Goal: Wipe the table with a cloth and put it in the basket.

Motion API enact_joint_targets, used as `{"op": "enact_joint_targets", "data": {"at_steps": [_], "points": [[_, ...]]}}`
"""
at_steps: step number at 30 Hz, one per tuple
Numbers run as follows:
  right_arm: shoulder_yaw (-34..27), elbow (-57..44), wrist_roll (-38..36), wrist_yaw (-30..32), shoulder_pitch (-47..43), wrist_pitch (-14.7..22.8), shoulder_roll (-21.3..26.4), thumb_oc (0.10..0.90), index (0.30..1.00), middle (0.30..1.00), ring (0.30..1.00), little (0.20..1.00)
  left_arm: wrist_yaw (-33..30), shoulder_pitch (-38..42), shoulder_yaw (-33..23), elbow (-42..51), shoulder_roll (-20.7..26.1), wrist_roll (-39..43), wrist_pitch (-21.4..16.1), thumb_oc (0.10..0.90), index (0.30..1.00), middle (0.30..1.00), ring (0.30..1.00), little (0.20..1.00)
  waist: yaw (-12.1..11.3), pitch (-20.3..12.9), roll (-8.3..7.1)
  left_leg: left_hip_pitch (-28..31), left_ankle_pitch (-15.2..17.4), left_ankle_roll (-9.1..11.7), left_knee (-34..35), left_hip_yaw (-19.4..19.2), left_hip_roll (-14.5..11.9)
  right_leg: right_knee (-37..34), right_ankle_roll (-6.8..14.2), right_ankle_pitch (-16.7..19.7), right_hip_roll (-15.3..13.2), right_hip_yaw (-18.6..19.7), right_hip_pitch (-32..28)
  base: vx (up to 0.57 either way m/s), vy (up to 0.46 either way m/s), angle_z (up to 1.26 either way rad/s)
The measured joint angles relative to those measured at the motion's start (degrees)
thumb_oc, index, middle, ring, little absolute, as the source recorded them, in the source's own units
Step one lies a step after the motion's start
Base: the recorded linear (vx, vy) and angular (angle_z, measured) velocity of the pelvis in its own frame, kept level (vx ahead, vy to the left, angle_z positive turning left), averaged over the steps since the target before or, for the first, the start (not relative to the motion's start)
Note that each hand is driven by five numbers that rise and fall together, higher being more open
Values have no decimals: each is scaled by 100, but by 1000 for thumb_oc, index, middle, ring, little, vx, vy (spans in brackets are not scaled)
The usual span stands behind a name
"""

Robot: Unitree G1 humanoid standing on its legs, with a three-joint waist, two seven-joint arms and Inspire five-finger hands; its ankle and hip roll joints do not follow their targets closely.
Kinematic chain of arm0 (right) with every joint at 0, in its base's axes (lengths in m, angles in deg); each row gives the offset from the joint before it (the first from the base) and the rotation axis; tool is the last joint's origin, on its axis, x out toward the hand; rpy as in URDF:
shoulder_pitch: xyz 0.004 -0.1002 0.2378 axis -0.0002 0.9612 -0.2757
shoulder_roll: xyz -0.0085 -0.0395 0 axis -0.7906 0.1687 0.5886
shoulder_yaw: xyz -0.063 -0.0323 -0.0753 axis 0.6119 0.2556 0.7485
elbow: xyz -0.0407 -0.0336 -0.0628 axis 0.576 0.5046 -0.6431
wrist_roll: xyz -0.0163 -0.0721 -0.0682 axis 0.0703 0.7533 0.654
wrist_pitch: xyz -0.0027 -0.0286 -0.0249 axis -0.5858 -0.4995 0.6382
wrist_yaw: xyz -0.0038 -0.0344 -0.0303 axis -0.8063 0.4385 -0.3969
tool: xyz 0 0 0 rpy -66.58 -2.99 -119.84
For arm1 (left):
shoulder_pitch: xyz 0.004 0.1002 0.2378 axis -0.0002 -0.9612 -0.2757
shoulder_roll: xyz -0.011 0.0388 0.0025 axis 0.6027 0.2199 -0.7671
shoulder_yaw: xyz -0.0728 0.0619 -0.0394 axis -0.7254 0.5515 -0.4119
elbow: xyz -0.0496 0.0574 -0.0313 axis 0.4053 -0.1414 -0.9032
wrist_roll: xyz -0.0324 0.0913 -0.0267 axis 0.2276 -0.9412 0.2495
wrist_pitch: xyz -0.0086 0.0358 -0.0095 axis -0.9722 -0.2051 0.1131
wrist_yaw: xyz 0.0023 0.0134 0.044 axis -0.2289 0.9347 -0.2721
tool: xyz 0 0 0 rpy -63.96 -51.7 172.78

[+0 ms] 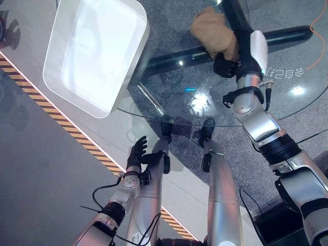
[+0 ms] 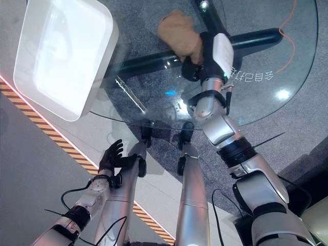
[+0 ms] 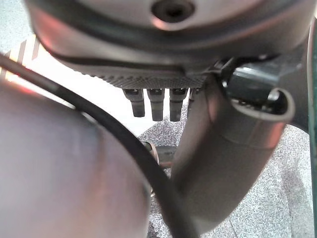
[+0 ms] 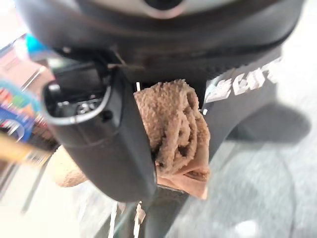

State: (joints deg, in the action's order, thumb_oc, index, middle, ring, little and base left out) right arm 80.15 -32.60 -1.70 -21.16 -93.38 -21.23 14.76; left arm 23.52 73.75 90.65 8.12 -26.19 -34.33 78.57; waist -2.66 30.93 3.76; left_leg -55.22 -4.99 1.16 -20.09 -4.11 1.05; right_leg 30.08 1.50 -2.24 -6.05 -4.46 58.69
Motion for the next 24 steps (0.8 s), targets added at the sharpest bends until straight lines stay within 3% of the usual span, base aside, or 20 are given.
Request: {"op": "enact_joint_targets", "data": {"at_steps": [6,13,24], "points": [[135,-62,-43,-533,114,316,-122,100,300,300,300,200,10,0,3,1,0,0,0,800,900,900,900,900,-1,0,1,-1,12,18,6,11,3,15,-9,-28,2,-15,0,0,0,0],[935,-216,-207,-1297,243,733,-143,100,300,300,300,200,11,15,26,3,2,0,1,800,900,900,900,900,-19,0,1,-8,28,41,5,37,21,72,-22,-104,-26,-76,3,4,-6,3],[1099,-432,-203,-1614,398,888,-82,100,300,300,300,200,11,91,45,-6,17,3,12,800,900,900,900,900,-22,0,0,-105,27,40,-8,102,71,87,-15,-138,-86,-152,50,0,-5,3]]}}
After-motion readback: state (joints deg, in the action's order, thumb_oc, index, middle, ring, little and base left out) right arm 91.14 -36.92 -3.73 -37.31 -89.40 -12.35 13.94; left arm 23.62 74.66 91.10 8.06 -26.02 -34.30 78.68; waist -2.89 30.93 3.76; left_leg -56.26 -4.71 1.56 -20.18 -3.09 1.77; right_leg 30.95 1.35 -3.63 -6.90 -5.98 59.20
